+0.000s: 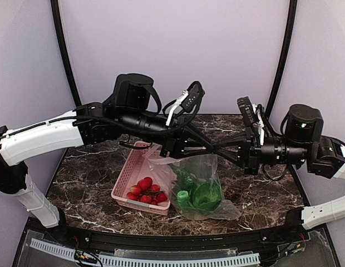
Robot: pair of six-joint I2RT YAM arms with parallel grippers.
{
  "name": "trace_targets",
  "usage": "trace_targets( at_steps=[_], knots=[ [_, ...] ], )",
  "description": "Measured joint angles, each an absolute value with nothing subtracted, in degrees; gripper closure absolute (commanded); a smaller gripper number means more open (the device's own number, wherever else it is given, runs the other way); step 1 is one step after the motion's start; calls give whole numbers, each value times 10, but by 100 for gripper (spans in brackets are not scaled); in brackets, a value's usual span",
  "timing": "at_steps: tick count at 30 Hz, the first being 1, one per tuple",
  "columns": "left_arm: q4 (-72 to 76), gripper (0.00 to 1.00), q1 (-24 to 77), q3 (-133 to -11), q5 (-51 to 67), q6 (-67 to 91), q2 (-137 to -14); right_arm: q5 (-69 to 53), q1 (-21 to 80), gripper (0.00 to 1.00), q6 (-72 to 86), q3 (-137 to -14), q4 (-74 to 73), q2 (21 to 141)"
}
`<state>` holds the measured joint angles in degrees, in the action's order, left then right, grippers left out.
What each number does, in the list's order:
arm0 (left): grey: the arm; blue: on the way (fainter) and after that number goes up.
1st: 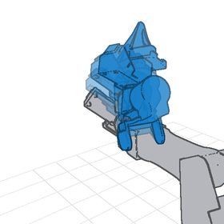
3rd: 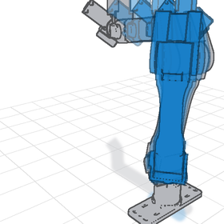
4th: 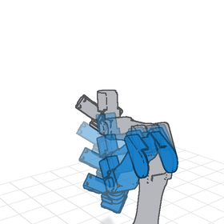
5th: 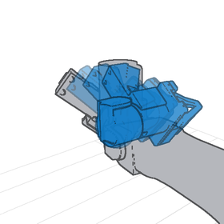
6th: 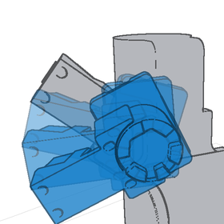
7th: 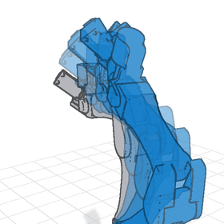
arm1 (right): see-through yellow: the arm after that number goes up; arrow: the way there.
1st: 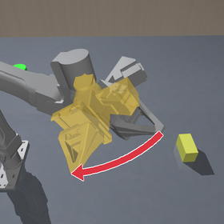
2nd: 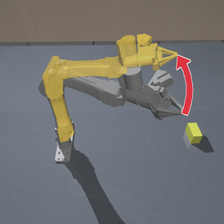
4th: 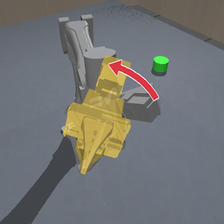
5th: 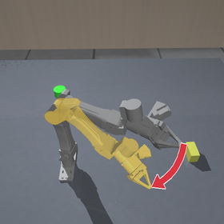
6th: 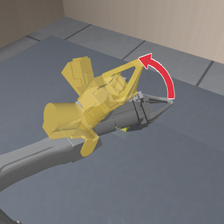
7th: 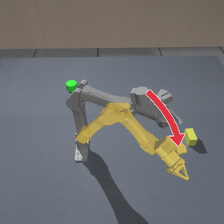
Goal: Place the food in the zip-top bag and seal the zipper
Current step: Zip the zipper of the food storage bag.
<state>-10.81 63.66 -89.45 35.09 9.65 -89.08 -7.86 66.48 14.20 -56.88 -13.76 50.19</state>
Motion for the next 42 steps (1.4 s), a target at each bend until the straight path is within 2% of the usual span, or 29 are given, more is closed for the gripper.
trace_targets(
  at_steps=[5, 10, 20, 42],
  knots=[
    [-122, 75, 637, -897, 351, 92, -900, -78, 665, 100, 142, -569, -140, 502],
    [-126, 80, 637, -897, 351, 90, -900, -78, 665, 100, 140, -569, -140, 502],
    [-130, 99, 637, -896, 345, 78, -900, -58, 664, 100, 140, -569, -143, 500],
    [-124, 99, 623, -880, 312, 66, -894, 18, 668, 100, 127, -576, -168, 501]
  ],
)
